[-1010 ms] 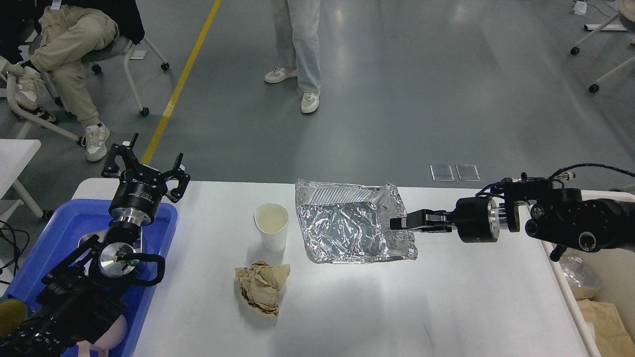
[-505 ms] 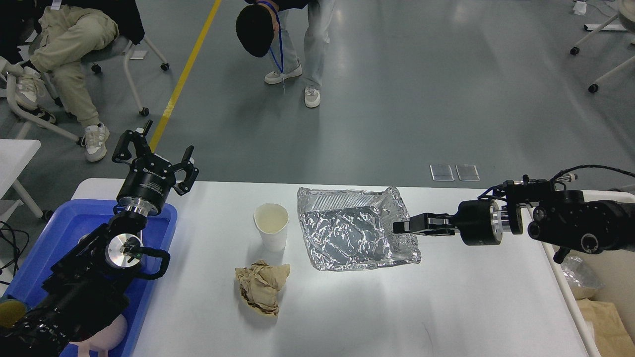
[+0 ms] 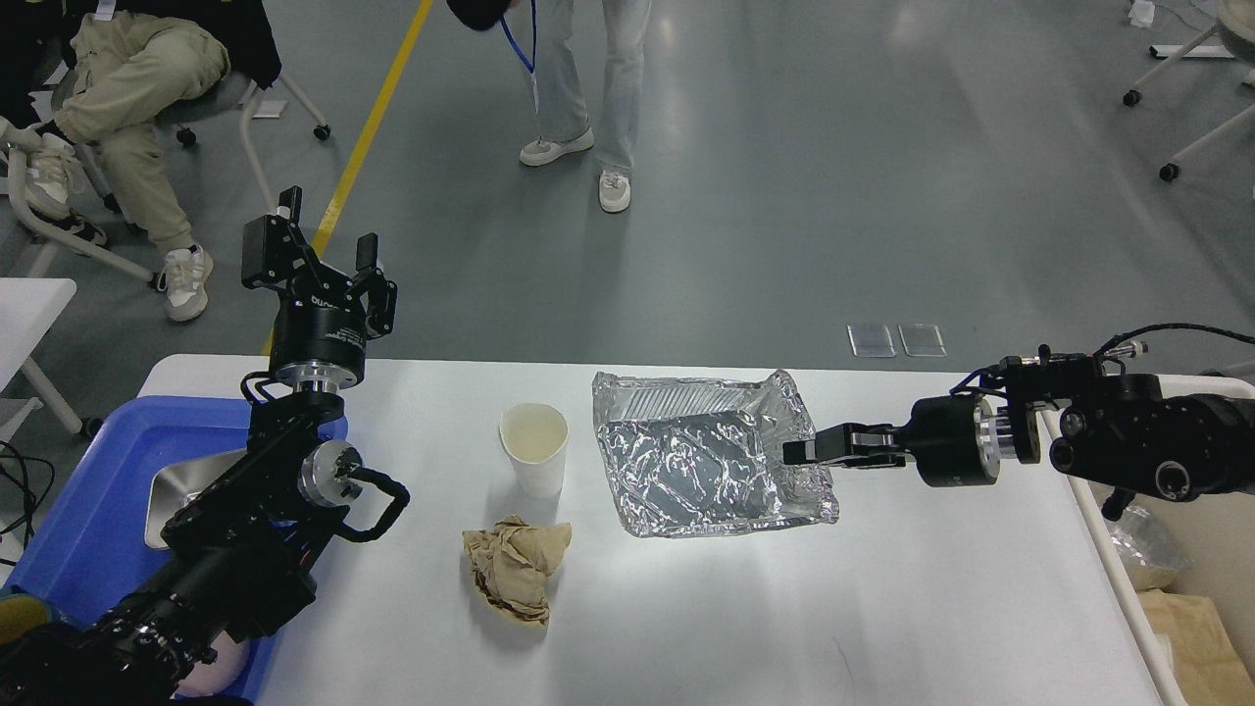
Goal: Tidy desktop
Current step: 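Hold the foil tray with the right gripper while raising the left arm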
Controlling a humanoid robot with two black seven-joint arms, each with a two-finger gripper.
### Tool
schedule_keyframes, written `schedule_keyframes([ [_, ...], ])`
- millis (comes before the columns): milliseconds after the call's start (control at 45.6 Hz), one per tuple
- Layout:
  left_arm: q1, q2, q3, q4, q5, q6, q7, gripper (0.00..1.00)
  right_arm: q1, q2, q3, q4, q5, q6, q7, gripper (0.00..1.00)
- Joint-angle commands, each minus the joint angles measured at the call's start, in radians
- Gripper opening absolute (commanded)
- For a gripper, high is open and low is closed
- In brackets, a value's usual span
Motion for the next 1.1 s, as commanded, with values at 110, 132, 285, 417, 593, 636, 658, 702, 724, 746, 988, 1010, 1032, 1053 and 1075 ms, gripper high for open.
schedule_keyframes([
  [110, -0.118, 0.191, 0.426, -0.136, -0.004, -0.064, 0.389, 0.97, 0.000, 0.005, -0.002, -0.003, 0.000, -0.003, 0.001, 0.00],
  [132, -0.126, 0.221, 0.466, -0.164, -0.005, -0.056, 0.404, 0.97, 0.000, 0.005, -0.002, -0.003, 0.000, -0.003, 0.001, 0.00],
  [285, -0.170, 0.432, 0.633, -0.334, -0.004, -0.024, 0.433, 0.96, -0.003, 0.004, 0.000, -0.006, 0.000, -0.005, 0.001, 0.00],
  [417, -0.169, 0.618, 0.669, -0.468, 0.001, -0.024, 0.418, 0.96, -0.006, 0.007, 0.005, -0.007, 0.000, -0.008, 0.001, 0.00],
  [593, -0.172, 0.885, 0.721, -0.620, 0.028, -0.023, 0.415, 0.96, -0.006, 0.019, 0.009, -0.012, 0.000, -0.009, 0.001, 0.00],
  [636, -0.170, 0.925, 0.722, -0.630, 0.050, -0.021, 0.415, 0.96, -0.004, 0.020, 0.009, -0.012, 0.000, -0.014, 0.001, 0.00],
  [658, -0.172, 0.942, 0.721, -0.632, 0.071, -0.019, 0.415, 0.96, -0.003, 0.022, 0.009, -0.012, -0.001, -0.017, 0.001, 0.00],
  [702, -0.178, 0.972, 0.715, -0.646, 0.141, -0.019, 0.413, 0.96, -0.003, 0.022, 0.009, -0.012, 0.000, -0.019, 0.001, 0.00],
  [724, -0.178, 0.986, 0.709, -0.656, 0.187, -0.013, 0.413, 0.96, -0.003, 0.022, 0.009, -0.012, 0.000, -0.019, 0.001, 0.00],
  [746, -0.179, 1.005, 0.704, -0.666, 0.230, -0.006, 0.412, 0.96, -0.001, 0.024, 0.009, -0.012, 0.000, -0.019, 0.001, 0.00],
  [988, -0.179, 1.135, 0.652, -0.837, 0.263, 0.037, 0.426, 0.94, -0.001, 0.020, 0.009, -0.011, 0.000, -0.023, 0.001, 0.00],
  [1010, -0.178, 1.137, 0.652, -0.836, 0.248, 0.030, 0.424, 0.95, 0.000, 0.020, 0.009, -0.009, 0.000, -0.023, 0.001, 0.00],
  [1032, -0.176, 1.137, 0.652, -0.836, 0.234, 0.019, 0.424, 0.95, 0.000, 0.020, 0.009, -0.009, 0.000, -0.023, 0.001, 0.00],
  [1053, -0.175, 1.137, 0.652, -0.836, 0.223, 0.011, 0.423, 0.95, 0.000, 0.020, 0.009, -0.009, 0.000, -0.023, 0.001, 0.00],
  [1075, -0.172, 1.137, 0.653, -0.836, 0.219, 0.008, 0.421, 0.95, 0.000, 0.019, 0.009, -0.009, 0.000, -0.023, 0.001, 0.00],
])
